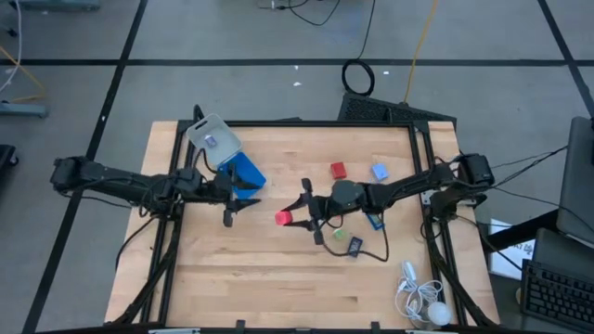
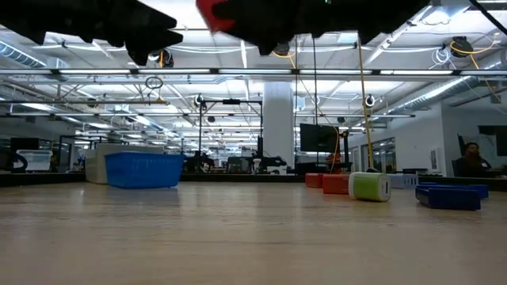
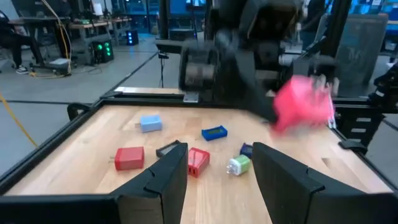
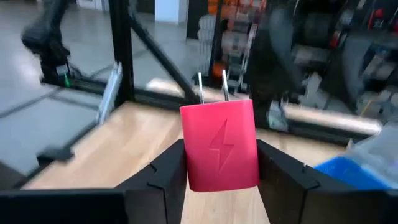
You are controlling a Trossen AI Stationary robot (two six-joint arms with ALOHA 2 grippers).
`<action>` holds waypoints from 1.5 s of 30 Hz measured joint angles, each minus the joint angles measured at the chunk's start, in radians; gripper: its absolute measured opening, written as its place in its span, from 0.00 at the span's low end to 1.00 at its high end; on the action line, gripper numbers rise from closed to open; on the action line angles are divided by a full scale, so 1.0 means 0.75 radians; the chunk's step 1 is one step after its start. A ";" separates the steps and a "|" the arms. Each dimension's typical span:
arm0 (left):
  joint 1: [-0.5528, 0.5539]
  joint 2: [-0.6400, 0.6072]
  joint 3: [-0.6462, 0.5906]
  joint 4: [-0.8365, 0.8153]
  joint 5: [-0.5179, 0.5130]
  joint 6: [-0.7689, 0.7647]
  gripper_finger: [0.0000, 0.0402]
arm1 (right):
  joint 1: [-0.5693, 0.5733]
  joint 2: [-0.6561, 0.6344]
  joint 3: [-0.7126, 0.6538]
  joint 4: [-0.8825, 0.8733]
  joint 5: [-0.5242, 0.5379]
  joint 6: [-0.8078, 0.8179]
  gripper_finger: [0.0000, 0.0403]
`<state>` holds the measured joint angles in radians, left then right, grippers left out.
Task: Pick & Place Office items
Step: Put the pink charger adapter into the gray bin
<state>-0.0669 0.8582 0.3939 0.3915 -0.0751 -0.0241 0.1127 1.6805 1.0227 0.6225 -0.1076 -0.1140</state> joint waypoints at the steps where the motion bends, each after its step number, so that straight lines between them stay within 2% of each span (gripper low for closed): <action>1: 0.000 0.015 0.000 0.015 -0.001 0.000 0.45 | 0.000 0.015 -0.001 -0.006 0.002 0.000 0.37; 10: -0.001 0.136 0.000 0.001 0.011 0.016 0.45 | -0.012 0.148 -0.001 -0.010 0.007 0.050 0.37; 15: 0.000 0.166 0.001 0.013 -0.045 0.060 0.45 | -0.012 0.251 -0.001 0.136 -0.011 0.098 0.37; 21: 0.000 0.132 0.000 0.042 -0.101 0.064 0.45 | -0.047 0.383 0.000 0.518 -0.209 0.242 0.38; 25: 0.000 0.099 0.001 0.028 -0.109 0.055 0.45 | -0.110 0.370 -0.011 0.506 -0.279 0.275 0.37; 29: -0.001 0.080 0.001 -0.012 -0.095 0.024 0.45 | -0.194 0.224 -0.156 0.550 -0.306 0.297 0.37; 32: -0.001 0.079 0.001 -0.061 -0.086 0.025 0.45 | -0.255 0.058 -0.343 0.584 -0.234 0.301 0.38; 39: -0.002 0.079 0.001 -0.098 -0.085 0.020 0.45 | -0.360 -0.548 -0.856 0.607 0.009 0.296 0.37; 42: -0.002 0.106 0.001 -0.011 -0.086 -0.041 0.45 | -0.341 -0.757 -1.018 0.648 0.154 0.287 0.37; 45: -0.002 0.231 0.000 0.190 -0.076 -0.056 0.45 | -0.298 -0.857 -1.103 0.660 0.239 0.276 0.38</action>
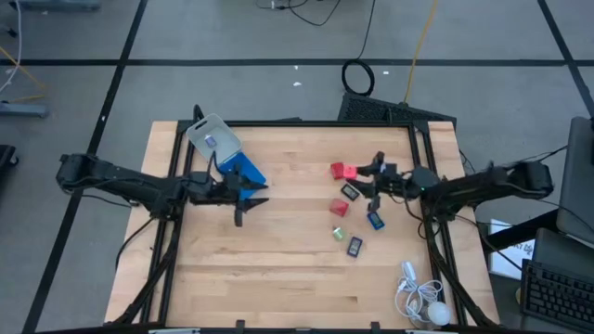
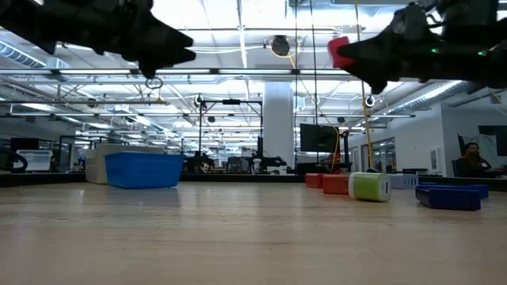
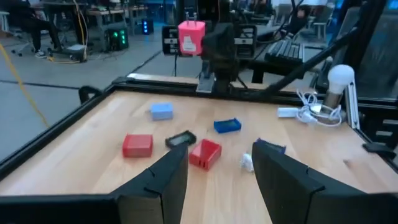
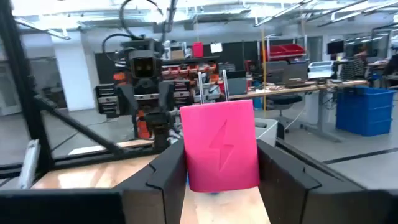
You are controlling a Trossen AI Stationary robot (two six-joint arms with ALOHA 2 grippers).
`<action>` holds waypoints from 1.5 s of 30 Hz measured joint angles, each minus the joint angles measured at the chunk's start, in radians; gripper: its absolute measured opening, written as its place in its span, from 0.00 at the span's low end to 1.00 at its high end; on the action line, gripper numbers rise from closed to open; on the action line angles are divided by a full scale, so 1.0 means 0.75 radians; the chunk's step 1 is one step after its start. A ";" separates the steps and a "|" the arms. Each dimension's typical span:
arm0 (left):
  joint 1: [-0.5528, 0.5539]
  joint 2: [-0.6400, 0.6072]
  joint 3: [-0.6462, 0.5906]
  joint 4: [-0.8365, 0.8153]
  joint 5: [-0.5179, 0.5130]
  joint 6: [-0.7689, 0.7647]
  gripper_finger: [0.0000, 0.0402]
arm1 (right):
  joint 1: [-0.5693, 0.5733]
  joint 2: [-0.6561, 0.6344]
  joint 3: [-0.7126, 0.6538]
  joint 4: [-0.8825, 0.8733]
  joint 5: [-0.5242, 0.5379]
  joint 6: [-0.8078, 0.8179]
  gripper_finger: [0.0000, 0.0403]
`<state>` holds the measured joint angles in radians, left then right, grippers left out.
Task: Pick & Place Office items
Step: Put the pink charger adapter into the gray bin
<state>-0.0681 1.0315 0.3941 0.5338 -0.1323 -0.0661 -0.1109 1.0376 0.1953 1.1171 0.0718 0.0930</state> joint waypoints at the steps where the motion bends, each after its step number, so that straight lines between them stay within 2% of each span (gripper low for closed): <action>1: 0.000 0.056 0.000 0.090 0.003 0.021 0.45 | 0.013 -0.012 -0.009 -0.001 0.009 -0.001 0.38; 6: 0.001 0.355 0.001 0.611 0.001 0.136 0.45 | 0.081 0.019 -0.011 0.009 0.008 0.000 0.37; 10: 0.006 0.545 0.042 0.846 0.001 0.135 0.45 | 0.145 0.099 0.031 0.042 0.012 0.000 0.38; 16: 0.006 0.740 0.217 0.849 0.053 0.126 0.45 | 0.212 0.245 0.171 0.042 0.007 -0.062 0.37; 24: -0.010 0.853 0.373 0.850 0.140 0.116 0.45 | 0.262 0.441 0.324 0.041 0.004 -0.081 0.39; 32: -0.017 0.865 0.381 0.845 0.141 0.121 0.45 | 0.274 0.553 0.437 0.042 -0.099 -0.082 0.38; 45: -0.030 0.865 0.381 0.849 0.145 0.116 0.45 | 0.274 0.622 0.497 0.041 -0.099 -0.074 0.39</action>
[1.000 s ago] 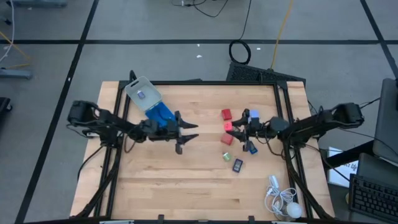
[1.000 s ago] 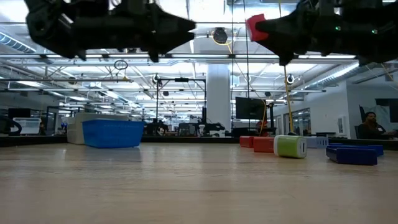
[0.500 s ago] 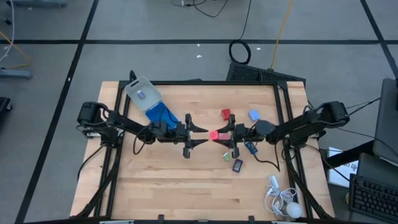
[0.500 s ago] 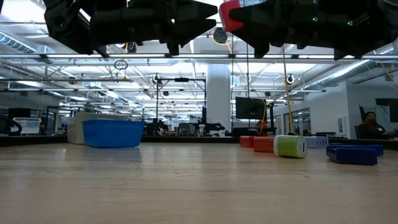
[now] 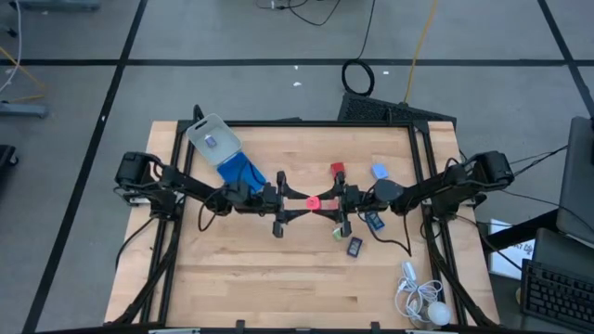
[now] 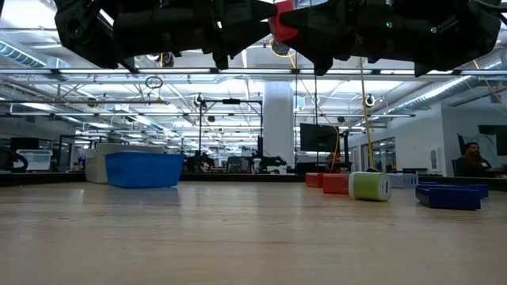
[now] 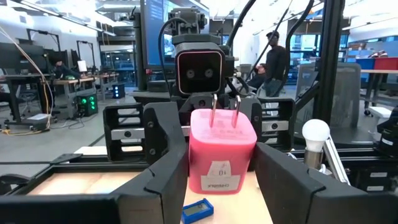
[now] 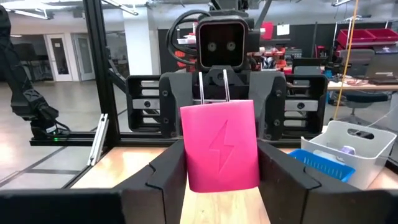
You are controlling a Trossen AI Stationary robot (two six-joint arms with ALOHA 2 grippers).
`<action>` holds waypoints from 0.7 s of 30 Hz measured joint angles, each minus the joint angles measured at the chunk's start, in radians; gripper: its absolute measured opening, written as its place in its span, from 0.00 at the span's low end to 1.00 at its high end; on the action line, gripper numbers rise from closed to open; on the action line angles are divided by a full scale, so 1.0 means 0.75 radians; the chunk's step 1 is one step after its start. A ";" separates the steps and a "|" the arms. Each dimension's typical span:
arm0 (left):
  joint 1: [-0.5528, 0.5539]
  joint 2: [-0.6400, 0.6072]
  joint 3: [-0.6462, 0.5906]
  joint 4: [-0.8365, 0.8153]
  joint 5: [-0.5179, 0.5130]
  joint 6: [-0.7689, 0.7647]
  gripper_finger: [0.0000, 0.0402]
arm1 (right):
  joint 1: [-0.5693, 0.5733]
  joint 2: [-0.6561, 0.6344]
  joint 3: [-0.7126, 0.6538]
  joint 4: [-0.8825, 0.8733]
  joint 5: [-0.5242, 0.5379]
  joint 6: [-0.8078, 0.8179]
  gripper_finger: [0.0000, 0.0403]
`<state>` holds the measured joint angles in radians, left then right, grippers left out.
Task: Pick & Place Office items
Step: Put the pink charger adapter into the gray bin
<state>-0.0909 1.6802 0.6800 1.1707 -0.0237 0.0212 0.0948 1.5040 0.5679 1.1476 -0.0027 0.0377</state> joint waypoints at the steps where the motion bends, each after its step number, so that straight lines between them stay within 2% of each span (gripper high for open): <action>1: -0.003 0.000 0.000 0.000 -0.003 0.000 0.45 | 0.000 0.000 0.002 -0.002 -0.002 0.002 0.39; 21: -0.009 -0.002 0.037 -0.004 -0.004 -0.038 0.45 | 0.016 -0.003 0.027 -0.011 0.001 -0.004 0.38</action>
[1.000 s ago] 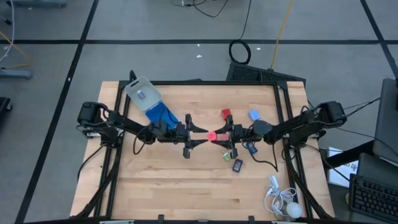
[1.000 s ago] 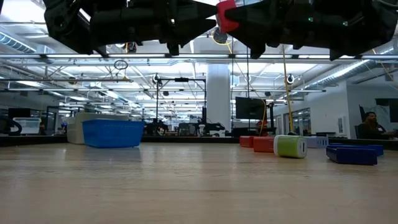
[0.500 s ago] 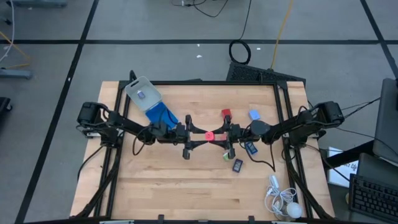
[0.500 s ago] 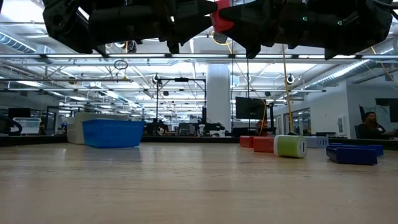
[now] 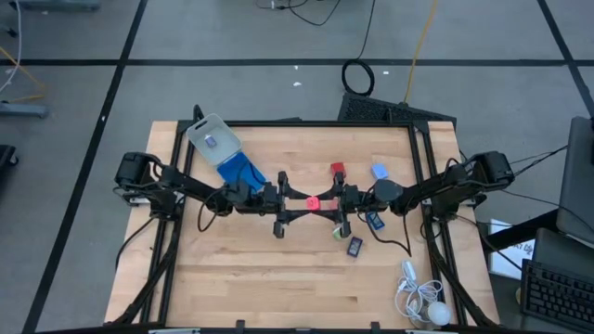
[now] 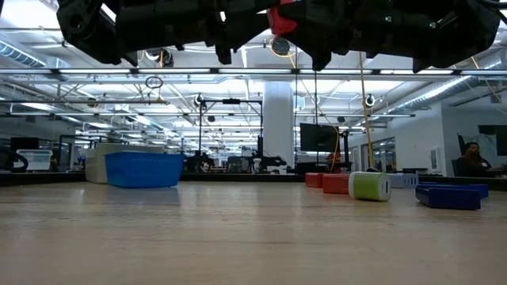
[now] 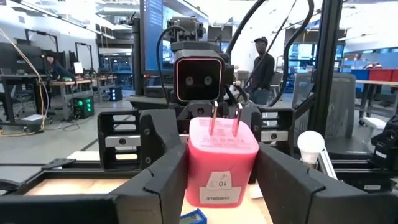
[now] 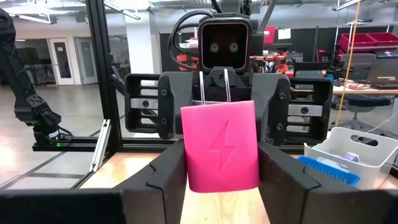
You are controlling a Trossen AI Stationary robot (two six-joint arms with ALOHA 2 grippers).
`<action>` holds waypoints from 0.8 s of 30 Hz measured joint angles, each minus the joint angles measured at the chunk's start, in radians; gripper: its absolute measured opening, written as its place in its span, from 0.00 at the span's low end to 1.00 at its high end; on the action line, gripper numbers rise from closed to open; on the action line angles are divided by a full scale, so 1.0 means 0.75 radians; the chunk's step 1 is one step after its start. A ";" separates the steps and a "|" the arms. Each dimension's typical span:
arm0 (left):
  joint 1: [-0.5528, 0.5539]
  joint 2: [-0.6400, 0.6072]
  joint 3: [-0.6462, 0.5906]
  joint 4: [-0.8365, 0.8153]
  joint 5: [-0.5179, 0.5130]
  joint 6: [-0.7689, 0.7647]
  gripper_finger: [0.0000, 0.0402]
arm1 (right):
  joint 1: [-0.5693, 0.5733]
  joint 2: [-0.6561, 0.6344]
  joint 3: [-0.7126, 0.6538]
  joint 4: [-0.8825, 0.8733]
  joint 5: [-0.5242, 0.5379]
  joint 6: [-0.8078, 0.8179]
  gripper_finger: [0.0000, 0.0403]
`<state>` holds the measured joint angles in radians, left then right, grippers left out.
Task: Pick & Place Office items
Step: Put the pink charger adapter into the gray bin
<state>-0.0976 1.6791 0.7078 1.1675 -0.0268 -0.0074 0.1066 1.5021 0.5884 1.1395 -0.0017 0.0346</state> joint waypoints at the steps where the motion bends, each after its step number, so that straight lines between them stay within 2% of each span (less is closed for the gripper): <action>1: -0.002 0.000 0.000 -0.001 -0.001 0.003 0.45 | 0.000 0.000 0.000 -0.001 0.000 -0.001 0.39; 24: -0.005 0.001 0.002 0.002 -0.025 -0.023 0.45 | 0.000 0.001 0.000 -0.008 0.001 -0.001 0.39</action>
<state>-0.1017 1.6799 0.7090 1.1691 -0.0456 -0.0247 0.1066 1.5024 0.5884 1.1332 -0.0010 0.0338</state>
